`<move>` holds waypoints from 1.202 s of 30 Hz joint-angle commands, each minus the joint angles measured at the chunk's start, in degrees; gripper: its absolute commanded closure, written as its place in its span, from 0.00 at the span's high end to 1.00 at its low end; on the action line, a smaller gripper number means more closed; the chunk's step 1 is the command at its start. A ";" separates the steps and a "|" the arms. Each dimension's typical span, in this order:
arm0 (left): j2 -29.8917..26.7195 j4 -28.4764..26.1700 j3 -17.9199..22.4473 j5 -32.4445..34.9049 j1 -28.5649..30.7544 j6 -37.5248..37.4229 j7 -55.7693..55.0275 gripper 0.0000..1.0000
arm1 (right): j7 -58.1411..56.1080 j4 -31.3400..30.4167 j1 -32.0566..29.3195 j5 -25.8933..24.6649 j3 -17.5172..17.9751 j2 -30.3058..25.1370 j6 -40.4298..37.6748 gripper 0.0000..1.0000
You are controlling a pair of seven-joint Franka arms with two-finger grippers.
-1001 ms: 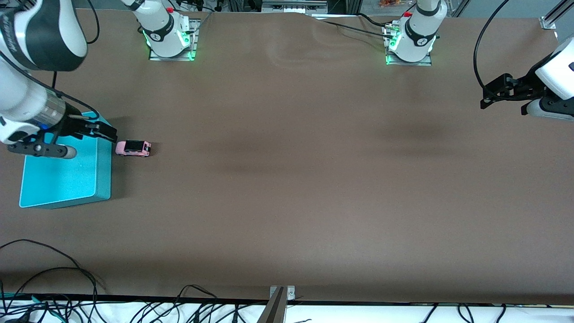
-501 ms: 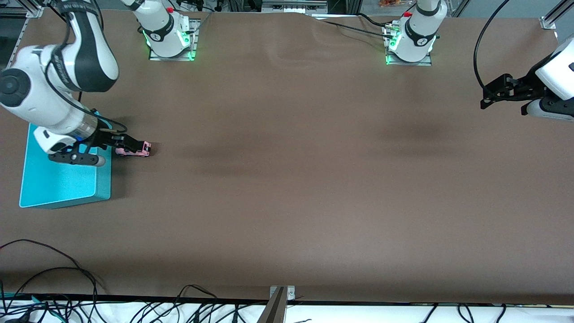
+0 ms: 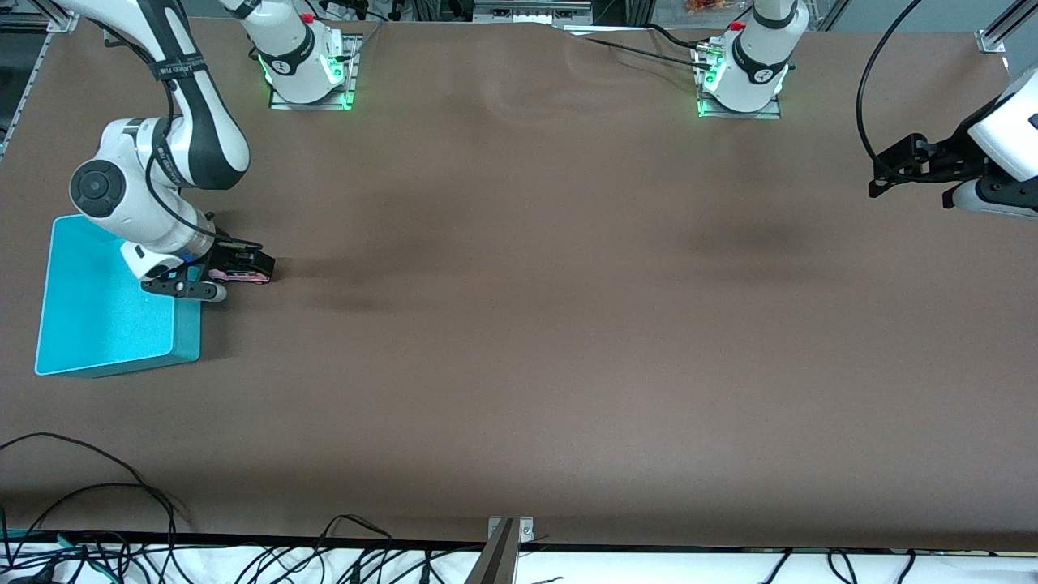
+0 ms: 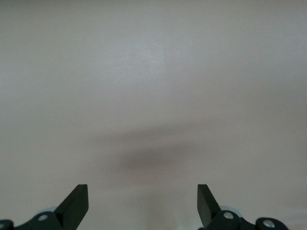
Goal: Wind and store pink jeep toy
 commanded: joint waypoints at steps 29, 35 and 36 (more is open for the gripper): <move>0.65 1.25 0.00 0.18 0.33 -1.32 0.08 1.00 | 42.59 -9.10 -0.44 0.51 -3.52 2.56 16.27 1.00; 0.65 1.25 0.00 0.18 0.33 -1.32 0.08 1.00 | 51.20 -9.10 -0.44 0.51 -3.61 3.00 18.73 1.00; 0.65 1.25 0.00 0.18 0.33 -1.32 0.08 1.00 | 52.17 -9.10 -0.44 0.51 -3.61 3.00 18.82 1.00</move>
